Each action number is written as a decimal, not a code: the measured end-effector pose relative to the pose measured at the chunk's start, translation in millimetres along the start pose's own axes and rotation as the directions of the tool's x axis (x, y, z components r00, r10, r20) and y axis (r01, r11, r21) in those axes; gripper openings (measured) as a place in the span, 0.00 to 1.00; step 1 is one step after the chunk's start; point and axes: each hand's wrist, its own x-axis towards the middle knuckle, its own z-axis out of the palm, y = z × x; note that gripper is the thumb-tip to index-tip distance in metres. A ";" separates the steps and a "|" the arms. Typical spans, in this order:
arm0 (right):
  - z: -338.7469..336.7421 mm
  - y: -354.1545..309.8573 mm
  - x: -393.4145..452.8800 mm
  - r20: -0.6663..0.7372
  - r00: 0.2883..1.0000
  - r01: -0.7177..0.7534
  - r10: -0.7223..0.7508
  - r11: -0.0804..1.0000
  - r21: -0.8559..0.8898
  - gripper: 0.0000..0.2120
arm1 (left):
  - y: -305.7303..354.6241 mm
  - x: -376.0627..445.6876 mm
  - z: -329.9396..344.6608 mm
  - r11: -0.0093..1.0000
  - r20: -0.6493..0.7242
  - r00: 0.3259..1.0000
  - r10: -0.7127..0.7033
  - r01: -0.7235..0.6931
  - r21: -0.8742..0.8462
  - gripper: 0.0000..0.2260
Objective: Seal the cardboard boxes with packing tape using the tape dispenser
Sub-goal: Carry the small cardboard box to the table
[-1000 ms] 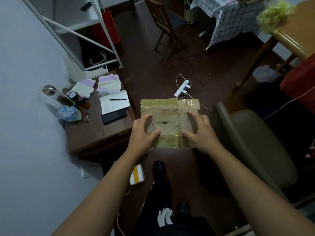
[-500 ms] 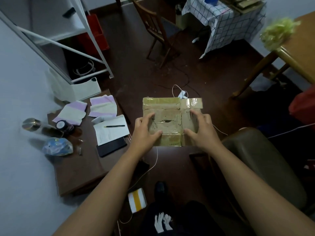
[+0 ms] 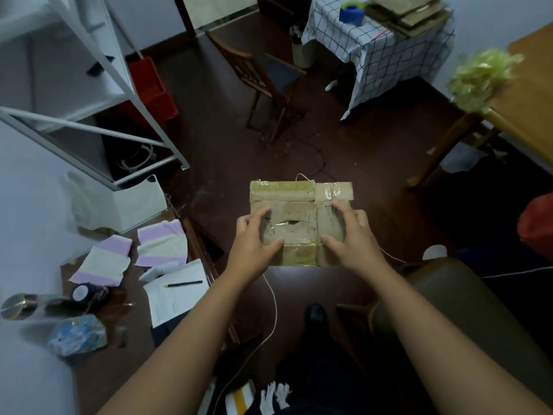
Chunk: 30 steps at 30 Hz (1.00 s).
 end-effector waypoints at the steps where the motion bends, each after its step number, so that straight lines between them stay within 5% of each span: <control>1: -5.6 1.3 13.5 0.000 1.000 -0.003 0.003 1.000 0.007 0.33 | 6.2 13.9 2.0 1.000 0.006 1.000 0.003 -0.003 0.005 0.31; 30: -43.3 -72.7 332.6 -0.039 0.999 -0.012 0.007 0.994 -0.110 0.34 | 50.3 343.0 -56.1 0.998 0.023 0.999 0.045 -0.044 -0.054 0.31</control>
